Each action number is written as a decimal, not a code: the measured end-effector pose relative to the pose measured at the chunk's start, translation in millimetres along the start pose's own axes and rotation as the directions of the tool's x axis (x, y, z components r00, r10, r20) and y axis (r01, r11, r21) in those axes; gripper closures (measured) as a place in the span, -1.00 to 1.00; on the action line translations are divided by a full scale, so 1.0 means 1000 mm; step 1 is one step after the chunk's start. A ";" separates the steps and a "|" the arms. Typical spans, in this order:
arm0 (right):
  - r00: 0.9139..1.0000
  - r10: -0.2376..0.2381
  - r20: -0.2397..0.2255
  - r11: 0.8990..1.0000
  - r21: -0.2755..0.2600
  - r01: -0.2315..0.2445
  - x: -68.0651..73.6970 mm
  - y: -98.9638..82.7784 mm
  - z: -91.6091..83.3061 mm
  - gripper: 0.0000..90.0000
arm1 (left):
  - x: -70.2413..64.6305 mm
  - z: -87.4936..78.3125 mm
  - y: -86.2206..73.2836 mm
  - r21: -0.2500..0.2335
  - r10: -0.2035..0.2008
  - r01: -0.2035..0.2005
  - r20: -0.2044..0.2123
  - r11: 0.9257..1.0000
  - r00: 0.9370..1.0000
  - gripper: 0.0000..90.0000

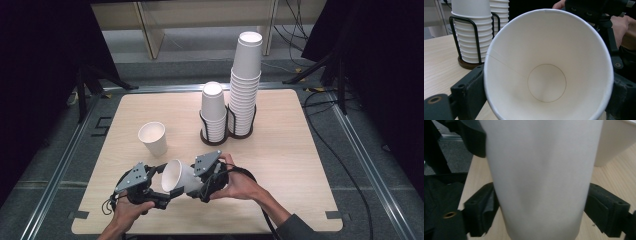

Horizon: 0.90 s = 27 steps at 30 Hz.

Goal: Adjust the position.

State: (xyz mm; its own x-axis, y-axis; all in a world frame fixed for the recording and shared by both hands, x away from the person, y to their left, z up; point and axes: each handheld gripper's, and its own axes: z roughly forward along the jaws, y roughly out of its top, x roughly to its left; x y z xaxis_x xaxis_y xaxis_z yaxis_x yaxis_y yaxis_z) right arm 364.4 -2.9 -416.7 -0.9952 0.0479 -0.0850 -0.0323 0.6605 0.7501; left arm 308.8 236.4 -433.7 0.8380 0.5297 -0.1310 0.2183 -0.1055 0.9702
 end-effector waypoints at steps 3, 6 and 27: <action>1.000 0.004 -0.013 1.000 -0.021 -0.005 0.001 0.000 0.001 -0.52 | 0.001 -0.001 -0.001 -0.028 -0.013 0.013 -0.007 1.000 1.000 -0.85; 0.999 0.029 -0.029 0.997 -0.077 -0.032 0.000 -0.001 0.000 -0.51 | 0.002 -0.003 -0.001 -0.092 -0.047 0.047 -0.002 0.995 0.999 -0.88; 0.989 0.125 -0.085 0.966 -0.218 -0.141 0.000 -0.001 0.011 -0.53 | 0.001 -0.001 -0.002 -0.157 -0.094 0.094 0.010 0.983 0.996 -0.70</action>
State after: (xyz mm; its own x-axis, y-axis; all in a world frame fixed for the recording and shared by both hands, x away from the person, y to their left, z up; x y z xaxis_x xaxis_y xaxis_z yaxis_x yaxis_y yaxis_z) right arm 365.2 4.1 -424.8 -0.9957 0.0661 0.0652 0.0887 0.4681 0.8792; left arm 308.7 237.9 -435.6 0.8188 0.5289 -0.2233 0.2151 0.0779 0.9735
